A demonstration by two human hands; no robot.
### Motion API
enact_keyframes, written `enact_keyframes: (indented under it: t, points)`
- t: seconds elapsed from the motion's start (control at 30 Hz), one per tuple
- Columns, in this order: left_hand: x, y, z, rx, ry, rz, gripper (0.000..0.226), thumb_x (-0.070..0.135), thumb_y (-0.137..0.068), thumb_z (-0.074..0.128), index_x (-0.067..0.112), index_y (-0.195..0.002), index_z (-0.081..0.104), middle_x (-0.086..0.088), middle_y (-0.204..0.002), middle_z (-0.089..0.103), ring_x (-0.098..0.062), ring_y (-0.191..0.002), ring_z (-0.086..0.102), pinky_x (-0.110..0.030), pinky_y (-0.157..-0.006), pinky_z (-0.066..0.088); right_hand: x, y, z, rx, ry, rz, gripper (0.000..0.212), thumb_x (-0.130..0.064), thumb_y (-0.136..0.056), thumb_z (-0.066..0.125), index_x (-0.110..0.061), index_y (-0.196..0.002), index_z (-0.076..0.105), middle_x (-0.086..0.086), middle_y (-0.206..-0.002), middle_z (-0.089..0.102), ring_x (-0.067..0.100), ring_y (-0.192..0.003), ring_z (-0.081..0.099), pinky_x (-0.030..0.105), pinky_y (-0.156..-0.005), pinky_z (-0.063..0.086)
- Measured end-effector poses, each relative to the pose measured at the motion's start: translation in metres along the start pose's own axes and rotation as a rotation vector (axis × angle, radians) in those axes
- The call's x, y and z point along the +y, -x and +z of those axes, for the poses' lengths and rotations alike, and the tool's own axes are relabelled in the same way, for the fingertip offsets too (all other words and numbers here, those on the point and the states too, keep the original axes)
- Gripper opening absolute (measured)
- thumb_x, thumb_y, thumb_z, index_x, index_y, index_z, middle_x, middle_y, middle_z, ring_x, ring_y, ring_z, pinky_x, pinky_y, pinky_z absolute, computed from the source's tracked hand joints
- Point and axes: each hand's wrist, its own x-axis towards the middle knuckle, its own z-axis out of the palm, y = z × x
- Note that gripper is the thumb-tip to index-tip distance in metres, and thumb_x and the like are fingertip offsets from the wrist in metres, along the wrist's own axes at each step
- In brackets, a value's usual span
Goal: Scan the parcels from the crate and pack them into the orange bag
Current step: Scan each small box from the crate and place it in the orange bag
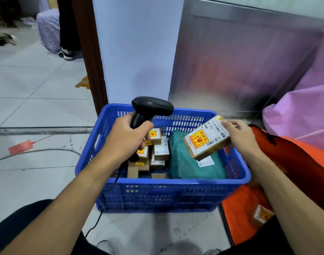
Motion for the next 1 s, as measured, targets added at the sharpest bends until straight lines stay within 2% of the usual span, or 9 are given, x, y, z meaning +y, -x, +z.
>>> enact_keyframes:
  t: [0.1, 0.2, 0.37, 0.43, 0.5, 0.57, 0.63, 0.8, 1.0]
  points:
    - [-0.002, 0.000, 0.002, -0.005, -0.031, -0.006, 0.017, 0.018, -0.096, 0.063, 0.002, -0.094, 0.066, -0.003, -0.066, 0.066, -0.016, -0.053, 0.057, -0.024, -0.052, 0.048, -0.001, 0.001, 0.008, -0.093, 0.026, 0.081, 0.038, -0.047, -0.103, 0.053, -0.013, -0.115, 0.067, 0.005, -0.095, 0.072, 0.019, -0.077, 0.071, 0.034, -0.053, 0.060]
    - [-0.006, 0.000, 0.003, -0.014, -0.048, -0.017, 0.012, 0.020, -0.096, 0.063, 0.009, -0.095, 0.068, -0.003, -0.068, 0.067, -0.016, -0.054, 0.057, -0.029, -0.056, 0.048, 0.000, 0.002, 0.013, -0.192, 0.084, 0.149, 0.052, -0.058, -0.100, 0.054, -0.009, -0.112, 0.065, 0.010, -0.087, 0.076, 0.023, -0.072, 0.076, 0.035, -0.055, 0.062]
    - [-0.010, -0.001, 0.005, -0.025, -0.061, -0.007, 0.010, 0.021, -0.097, 0.064, 0.013, -0.098, 0.069, -0.002, -0.067, 0.067, -0.017, -0.054, 0.058, -0.030, -0.057, 0.049, 0.005, -0.001, 0.013, -0.209, 0.305, -0.034, 0.067, -0.067, -0.083, 0.071, -0.018, -0.127, 0.057, 0.001, -0.104, 0.070, 0.015, -0.081, 0.073, 0.029, -0.055, 0.060]
    - [-0.011, -0.001, 0.006, -0.026, -0.052, -0.018, 0.010, 0.021, -0.098, 0.064, 0.012, -0.097, 0.069, -0.001, -0.067, 0.067, -0.017, -0.054, 0.058, -0.030, -0.057, 0.050, 0.007, -0.001, 0.013, -0.194, 0.371, -0.115, 0.072, -0.071, -0.077, 0.073, -0.022, -0.128, 0.056, -0.003, -0.105, 0.067, 0.011, -0.085, 0.070, 0.032, -0.060, 0.060]
    - [-0.011, -0.001, 0.007, -0.025, -0.038, -0.031, 0.012, 0.021, -0.098, 0.064, 0.011, -0.096, 0.068, -0.002, -0.068, 0.067, -0.017, -0.054, 0.057, -0.032, -0.058, 0.049, 0.009, 0.000, 0.012, -0.159, 0.491, -0.211, 0.067, -0.072, -0.077, 0.072, -0.025, -0.123, 0.058, -0.008, -0.102, 0.064, 0.008, -0.086, 0.063, 0.033, -0.069, 0.054]
    - [-0.011, -0.001, 0.008, -0.027, -0.041, -0.034, 0.014, 0.022, -0.098, 0.064, 0.009, -0.097, 0.068, -0.003, -0.068, 0.068, -0.018, -0.054, 0.057, -0.034, -0.059, 0.049, 0.011, 0.000, 0.011, -0.142, 0.598, -0.281, 0.061, -0.073, -0.080, 0.069, -0.029, -0.120, 0.060, -0.008, -0.104, 0.063, 0.011, -0.090, 0.060, 0.034, -0.074, 0.049]
    - [-0.010, -0.001, 0.009, -0.031, -0.050, -0.030, 0.014, 0.022, -0.097, 0.064, 0.009, -0.096, 0.068, -0.004, -0.069, 0.068, -0.018, -0.055, 0.057, -0.034, -0.060, 0.050, 0.013, -0.001, 0.012, -0.149, 0.660, -0.309, 0.061, -0.079, -0.079, 0.063, -0.032, -0.119, 0.062, -0.006, -0.106, 0.064, 0.015, -0.095, 0.061, 0.039, -0.082, 0.052]
    - [-0.009, -0.002, 0.007, -0.041, -0.064, -0.030, 0.013, 0.024, -0.096, 0.064, 0.012, -0.098, 0.069, -0.002, -0.067, 0.067, -0.016, -0.054, 0.058, -0.031, -0.057, 0.050, 0.019, -0.002, 0.017, -0.224, 0.698, -0.293, 0.063, -0.080, -0.078, 0.063, -0.033, -0.121, 0.063, -0.005, -0.113, 0.064, 0.017, -0.103, 0.062, 0.041, -0.087, 0.053]
    - [-0.011, -0.003, 0.007, -0.047, -0.087, -0.046, 0.011, 0.026, -0.097, 0.064, 0.016, -0.099, 0.070, -0.002, -0.069, 0.069, -0.016, -0.055, 0.059, -0.033, -0.059, 0.051, 0.020, 0.010, 0.033, -0.283, 0.546, -0.122, 0.073, -0.060, -0.079, 0.079, -0.020, -0.129, 0.046, -0.004, -0.110, 0.064, 0.019, -0.103, 0.065, 0.044, -0.089, 0.056]
